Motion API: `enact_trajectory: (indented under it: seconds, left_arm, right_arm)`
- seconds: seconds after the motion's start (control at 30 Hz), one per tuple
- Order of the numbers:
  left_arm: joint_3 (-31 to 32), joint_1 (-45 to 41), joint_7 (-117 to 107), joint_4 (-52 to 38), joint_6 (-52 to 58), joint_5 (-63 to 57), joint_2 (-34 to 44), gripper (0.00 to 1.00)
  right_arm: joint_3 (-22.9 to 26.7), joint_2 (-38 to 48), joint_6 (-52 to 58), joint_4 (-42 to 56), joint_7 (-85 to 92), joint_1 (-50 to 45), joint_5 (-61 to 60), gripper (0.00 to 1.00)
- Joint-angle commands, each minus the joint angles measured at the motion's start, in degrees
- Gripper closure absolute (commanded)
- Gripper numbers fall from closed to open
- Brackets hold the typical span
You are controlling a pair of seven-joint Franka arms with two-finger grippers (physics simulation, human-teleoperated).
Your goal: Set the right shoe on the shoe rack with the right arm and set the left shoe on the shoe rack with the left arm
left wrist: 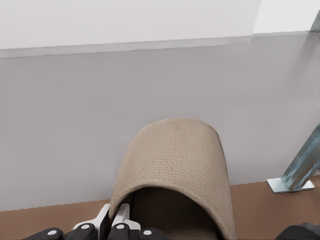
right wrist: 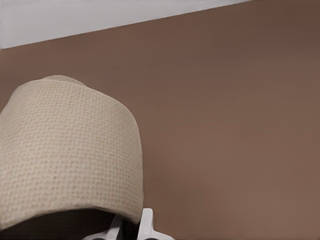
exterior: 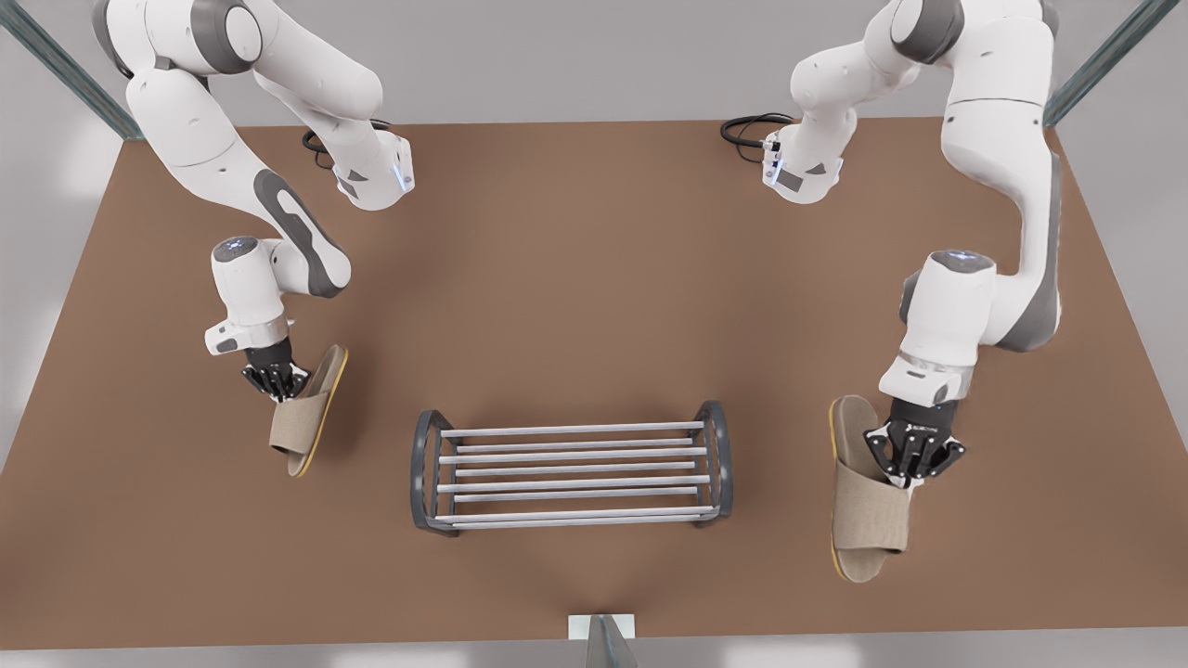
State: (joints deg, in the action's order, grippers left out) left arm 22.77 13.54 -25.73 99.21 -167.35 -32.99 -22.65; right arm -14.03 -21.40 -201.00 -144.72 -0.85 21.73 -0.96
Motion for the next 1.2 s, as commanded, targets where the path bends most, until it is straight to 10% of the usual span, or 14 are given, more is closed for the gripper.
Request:
enact_trajectory:
  seconds: [0.0,0.33,0.5,0.87,1.17]
  left_arm:
    - [0.0,-4.4,-23.2,-5.1,22.3,-0.4,0.2,0.79]
    - [-1.0,-32.3,-48.3,-22.7,52.2,-15.3,-5.6,0.79]
    - [-23.8,-53.8,-55.9,-32.7,53.8,-15.8,-15.5,0.79]
    - [-25.5,-57.9,-66.7,-30.8,48.2,-22.5,-20.2,0.79]
    - [-26.9,-57.7,-70.0,-29.7,44.8,-26.2,-22.5,0.79]
  right_arm:
    - [-0.1,0.1,0.2,0.0,-2.4,-0.4,-0.2,0.79]
    - [-0.4,1.2,0.2,0.0,-1.5,2.1,-0.2,0.79]
    - [-0.5,2.9,0.2,0.0,-2.0,2.0,-0.1,0.79]
    - [-0.5,6.2,1.1,0.2,-2.8,1.8,-0.1,0.79]
    - [-0.6,16.7,27.8,8.0,-4.2,1.7,0.0,0.79]
